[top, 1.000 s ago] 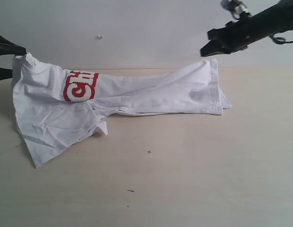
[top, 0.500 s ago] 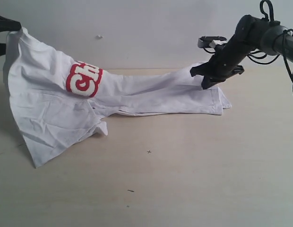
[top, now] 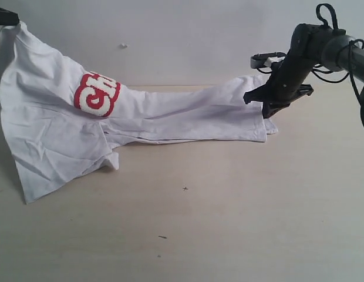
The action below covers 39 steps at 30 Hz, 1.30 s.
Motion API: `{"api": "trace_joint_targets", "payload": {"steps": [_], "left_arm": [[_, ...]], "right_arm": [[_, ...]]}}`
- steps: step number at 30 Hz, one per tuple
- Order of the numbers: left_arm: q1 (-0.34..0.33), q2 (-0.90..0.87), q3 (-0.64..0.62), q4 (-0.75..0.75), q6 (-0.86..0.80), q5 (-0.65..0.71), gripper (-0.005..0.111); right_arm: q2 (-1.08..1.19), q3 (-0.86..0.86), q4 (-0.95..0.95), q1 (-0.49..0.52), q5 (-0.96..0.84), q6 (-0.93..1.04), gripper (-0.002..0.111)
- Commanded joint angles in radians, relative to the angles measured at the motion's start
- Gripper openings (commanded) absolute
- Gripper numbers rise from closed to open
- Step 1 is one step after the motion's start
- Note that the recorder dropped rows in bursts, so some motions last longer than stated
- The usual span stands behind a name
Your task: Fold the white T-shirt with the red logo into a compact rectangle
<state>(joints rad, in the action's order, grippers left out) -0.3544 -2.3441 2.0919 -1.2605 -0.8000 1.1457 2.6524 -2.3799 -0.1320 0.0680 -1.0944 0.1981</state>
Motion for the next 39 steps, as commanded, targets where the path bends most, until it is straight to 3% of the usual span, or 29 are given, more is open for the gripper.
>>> {"api": "trace_joint_targets", "payload": {"steps": [1, 6, 13, 19, 24, 31, 39], "left_arm": [[0.004, 0.012, 0.008, 0.017, 0.010, -0.017, 0.085], [0.005, 0.012, 0.006, 0.017, 0.021, -0.020, 0.085], [0.005, 0.012, 0.002, 0.017, 0.048, 0.018, 0.085], [0.007, 0.012, 0.002, 0.024, 0.049, 0.024, 0.085], [0.007, 0.016, 0.002, 0.019, 0.053, 0.029, 0.085], [-0.020, 0.043, 0.002, 0.014, 0.116, 0.048, 0.085], [-0.037, 0.047, 0.002, -0.135, 0.138, 0.075, 0.085]], "right_arm": [[-0.132, 0.000, -0.043, 0.013, -0.016, 0.016, 0.000], [-0.161, 0.000, -0.341, -0.015, -0.088, 0.176, 0.000], [-0.036, 0.000, 0.021, -0.135, -0.069, 0.021, 0.000], [0.005, 0.000, 0.073, -0.148, -0.006, -0.048, 0.000], [0.058, 0.000, 0.183, -0.144, -0.084, -0.072, 0.000], [0.050, 0.000, 0.185, -0.123, -0.127, -0.072, 0.000], [0.035, 0.000, 0.185, -0.121, -0.127, -0.070, 0.000]]}}
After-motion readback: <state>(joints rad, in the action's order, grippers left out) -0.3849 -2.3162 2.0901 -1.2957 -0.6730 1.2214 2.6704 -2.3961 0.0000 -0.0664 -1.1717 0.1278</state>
